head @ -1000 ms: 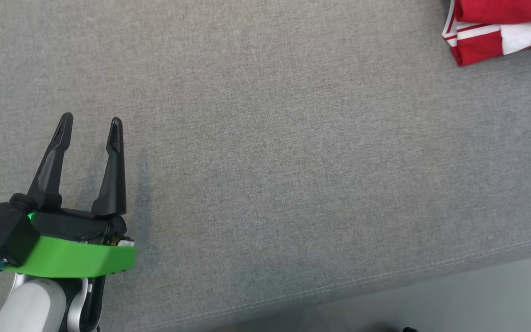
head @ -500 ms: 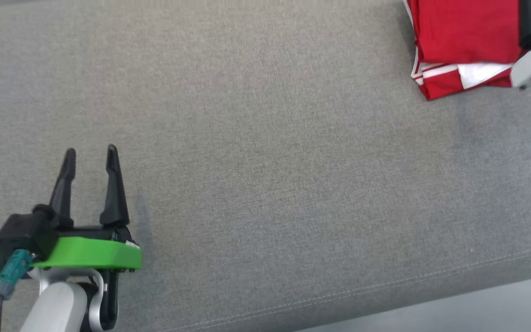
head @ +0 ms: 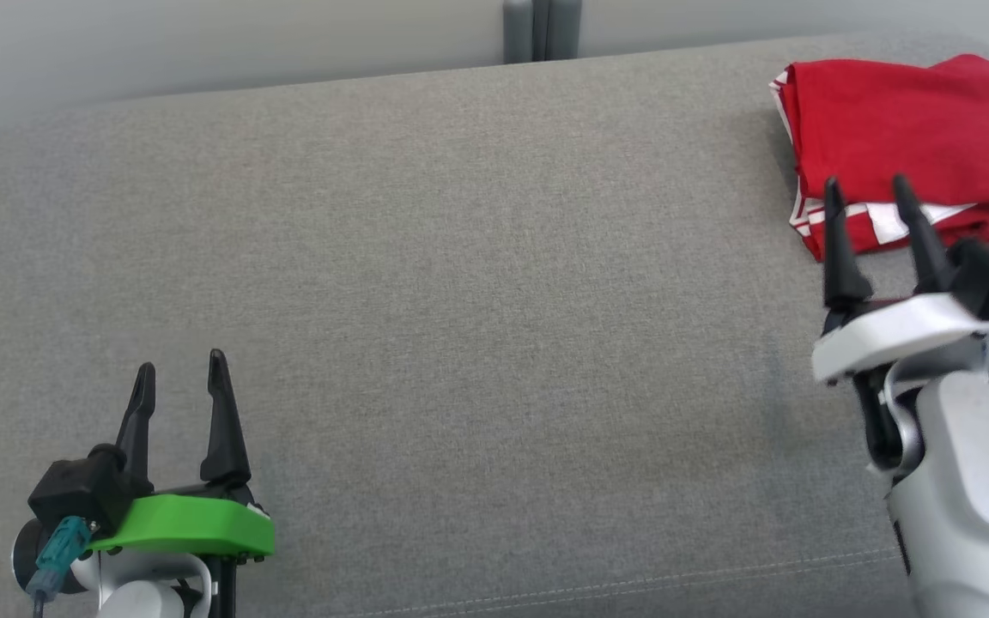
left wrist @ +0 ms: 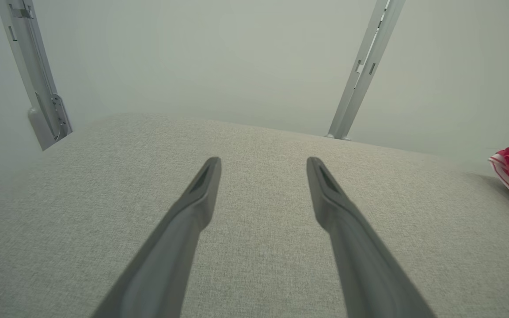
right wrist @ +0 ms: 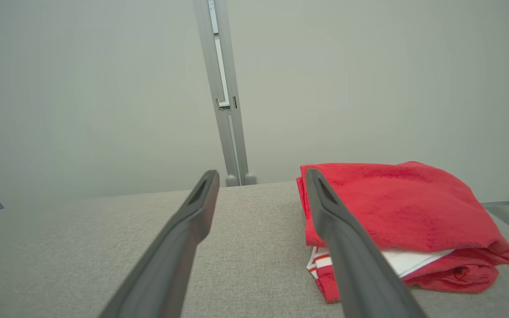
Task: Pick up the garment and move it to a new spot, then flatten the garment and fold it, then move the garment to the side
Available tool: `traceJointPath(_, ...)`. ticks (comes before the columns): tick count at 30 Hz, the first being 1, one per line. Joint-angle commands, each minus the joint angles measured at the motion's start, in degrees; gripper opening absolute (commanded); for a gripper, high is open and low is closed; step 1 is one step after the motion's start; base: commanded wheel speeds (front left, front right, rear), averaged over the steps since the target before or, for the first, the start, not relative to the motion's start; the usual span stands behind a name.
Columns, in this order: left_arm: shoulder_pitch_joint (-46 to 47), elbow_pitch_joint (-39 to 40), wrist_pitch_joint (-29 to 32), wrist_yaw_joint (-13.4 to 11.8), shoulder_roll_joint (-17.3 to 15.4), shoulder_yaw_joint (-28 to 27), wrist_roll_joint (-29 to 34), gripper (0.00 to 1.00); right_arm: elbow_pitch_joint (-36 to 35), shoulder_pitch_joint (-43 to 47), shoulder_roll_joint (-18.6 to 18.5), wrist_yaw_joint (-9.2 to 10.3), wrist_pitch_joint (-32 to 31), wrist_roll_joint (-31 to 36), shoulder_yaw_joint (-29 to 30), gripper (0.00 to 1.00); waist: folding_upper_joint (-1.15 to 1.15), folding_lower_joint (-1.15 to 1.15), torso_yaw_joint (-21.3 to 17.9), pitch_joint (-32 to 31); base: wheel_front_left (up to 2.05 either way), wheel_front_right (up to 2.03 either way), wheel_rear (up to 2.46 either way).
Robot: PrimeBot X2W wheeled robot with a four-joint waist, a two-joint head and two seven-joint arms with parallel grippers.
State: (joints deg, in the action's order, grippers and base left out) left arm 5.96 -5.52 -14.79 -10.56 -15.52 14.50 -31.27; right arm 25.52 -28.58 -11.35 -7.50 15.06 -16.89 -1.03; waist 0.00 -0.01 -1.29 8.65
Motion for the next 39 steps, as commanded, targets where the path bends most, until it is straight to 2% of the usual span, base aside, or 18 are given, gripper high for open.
traceJointPath(1,-1.1,0.2,-0.5,0.2,0.1,-0.5,0.4,1.00,-1.3,2.4,1.5,0.01,0.1,1.5,0.2,1.00,0.00,0.01,2.4,-2.4,0.00,0.00,0.00)
traceJointPath(6,-4.3,1.9,-0.4,0.0,1.2,-2.5,1.7,1.00,-8.2,10.5,6.3,0.03,-1.2,6.8,2.5,1.00,0.00,0.01,3.5,-3.8,0.00,0.00,0.00)
traceJointPath(11,-7.5,3.1,-0.4,0.4,1.6,-3.7,3.4,1.00,-13.5,16.6,8.1,0.03,-2.2,9.0,3.2,1.00,0.00,0.01,4.0,-5.1,0.00,0.00,0.00)
traceJointPath(16,-9.7,3.7,-0.4,0.5,1.8,-4.6,4.6,1.00,-16.5,21.5,8.4,0.03,-2.3,7.7,1.8,1.00,0.00,0.01,4.1,-6.1,0.00,0.00,0.00)
traceJointPath(23,-11.1,3.4,-0.4,2.1,1.2,-3.9,4.4,1.00,-17.1,25.9,8.3,0.03,-1.6,4.2,-0.4,1.00,0.00,0.01,3.5,-7.1,0.00,0.00,0.00)
traceJointPath(39,-11.7,3.8,1.1,1.8,0.2,-3.4,3.8,1.00,-17.8,26.1,8.4,0.03,-1.5,3.9,-1.1,1.00,0.00,0.01,3.1,-8.2,0.00,0.00,0.00)
